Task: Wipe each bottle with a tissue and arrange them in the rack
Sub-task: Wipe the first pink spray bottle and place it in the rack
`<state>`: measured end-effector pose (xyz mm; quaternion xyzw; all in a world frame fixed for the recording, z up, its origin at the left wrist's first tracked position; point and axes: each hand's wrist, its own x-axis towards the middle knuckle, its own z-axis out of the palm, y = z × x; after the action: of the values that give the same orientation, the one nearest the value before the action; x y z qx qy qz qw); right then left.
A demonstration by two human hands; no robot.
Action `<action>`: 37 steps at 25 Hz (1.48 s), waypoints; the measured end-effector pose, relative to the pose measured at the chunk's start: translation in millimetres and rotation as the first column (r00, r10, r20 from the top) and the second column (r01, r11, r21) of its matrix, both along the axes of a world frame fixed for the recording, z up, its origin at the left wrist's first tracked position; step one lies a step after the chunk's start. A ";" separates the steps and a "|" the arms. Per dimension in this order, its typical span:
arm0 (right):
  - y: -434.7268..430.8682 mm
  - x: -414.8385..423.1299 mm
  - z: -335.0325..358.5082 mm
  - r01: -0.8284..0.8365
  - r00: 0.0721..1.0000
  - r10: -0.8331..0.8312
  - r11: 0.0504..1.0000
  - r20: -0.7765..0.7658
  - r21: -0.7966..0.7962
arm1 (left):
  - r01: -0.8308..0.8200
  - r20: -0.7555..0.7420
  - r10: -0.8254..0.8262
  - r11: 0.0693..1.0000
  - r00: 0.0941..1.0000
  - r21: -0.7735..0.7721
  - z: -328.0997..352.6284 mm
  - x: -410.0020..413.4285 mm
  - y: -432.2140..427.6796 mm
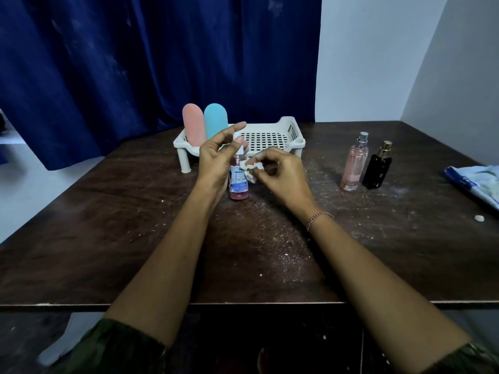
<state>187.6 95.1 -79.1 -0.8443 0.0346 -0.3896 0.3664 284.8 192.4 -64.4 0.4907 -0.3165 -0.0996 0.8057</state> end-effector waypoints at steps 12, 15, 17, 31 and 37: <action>-2.4 -4.4 3.9 -0.020 0.998 0.025 0.996 0.065 -0.086 | 0.022 0.010 -0.022 1.000 1.000 -0.022 -1.5 1.9 -0.6; 4.5 -6.0 5.2 -0.094 0.992 0.099 0.993 0.078 -0.068 | 0.027 0.010 -0.026 0.999 1.000 -0.022 0.3 -1.3 0.2; 3.5 -4.1 5.2 -0.063 0.995 0.068 0.995 0.073 -0.074 | 0.044 -0.010 -0.045 0.998 0.999 -0.032 0.1 -0.7 1.5; -1.4 0.4 -1.0 -0.229 0.941 0.152 0.944 -0.301 -0.237 | -0.037 -0.075 0.035 0.999 0.997 -0.030 -0.3 5.6 2.1; -5.1 1.1 2.0 -0.098 0.994 0.089 0.978 -0.057 -0.184 | 0.017 -0.045 -0.017 1.000 0.999 -0.010 -2.5 6.2 0.5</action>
<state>188.7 90.0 -77.1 -0.8847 -0.0329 -0.3531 0.3025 291.0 192.9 -66.9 0.4816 -0.3030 -0.1158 0.8142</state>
